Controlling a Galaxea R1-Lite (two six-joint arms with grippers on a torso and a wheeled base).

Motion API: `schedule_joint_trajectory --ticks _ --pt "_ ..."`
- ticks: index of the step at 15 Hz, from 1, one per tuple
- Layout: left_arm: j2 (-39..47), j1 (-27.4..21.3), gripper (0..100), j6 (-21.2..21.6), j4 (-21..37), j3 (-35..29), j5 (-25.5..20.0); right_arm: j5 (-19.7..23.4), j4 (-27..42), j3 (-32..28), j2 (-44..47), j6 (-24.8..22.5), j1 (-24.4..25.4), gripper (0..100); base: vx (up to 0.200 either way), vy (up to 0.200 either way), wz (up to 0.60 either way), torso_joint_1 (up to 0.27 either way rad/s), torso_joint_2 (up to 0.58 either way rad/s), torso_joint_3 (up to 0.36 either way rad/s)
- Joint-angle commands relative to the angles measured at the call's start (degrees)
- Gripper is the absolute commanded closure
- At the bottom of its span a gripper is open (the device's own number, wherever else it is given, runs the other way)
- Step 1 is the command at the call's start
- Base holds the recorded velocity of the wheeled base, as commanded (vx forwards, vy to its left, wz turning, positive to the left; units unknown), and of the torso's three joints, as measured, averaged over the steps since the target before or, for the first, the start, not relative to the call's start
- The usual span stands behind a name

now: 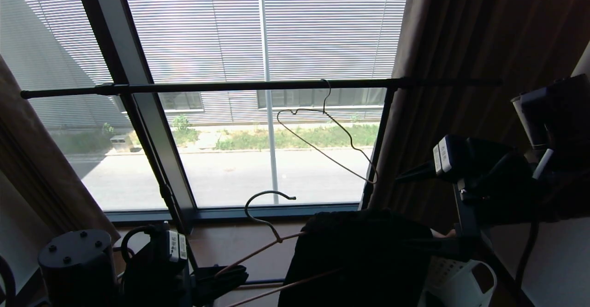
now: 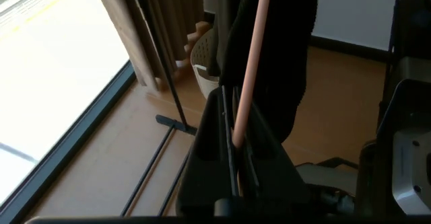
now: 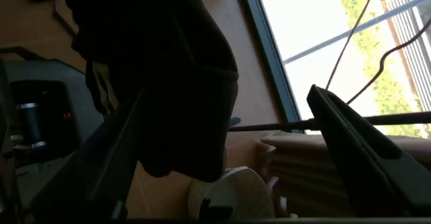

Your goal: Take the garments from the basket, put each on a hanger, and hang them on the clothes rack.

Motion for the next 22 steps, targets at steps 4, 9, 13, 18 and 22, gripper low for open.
schedule_joint_trajectory --ticks 4,9,13,18,22 --pt "-0.2 -0.9 100 0.0 -0.6 0.2 -0.2 7.1 3.0 -1.8 3.8 -0.1 0.2 0 0.0 0.0 0.0 0.0 0.0 0.0" --pt "-0.2 -0.9 100 0.0 -0.6 0.2 -0.1 4.8 2.6 -3.3 7.2 0.1 1.9 0 0.0 0.0 0.0 0.0 0.0 0.0" --pt "-0.3 -1.6 100 0.0 -1.5 0.2 0.0 4.6 2.4 -7.0 11.9 0.1 3.0 0 0.0 0.0 0.0 0.0 0.0 0.0" --pt "-0.3 -1.6 100 0.0 -1.7 0.2 0.0 4.3 2.9 -12.0 16.4 0.4 6.6 0 0.0 0.0 0.0 0.0 0.0 0.0" --pt "-0.2 -1.5 100 0.0 -1.7 0.2 0.0 3.7 3.0 -14.1 18.4 0.8 8.9 0 0.0 0.0 0.0 0.0 0.0 0.0"
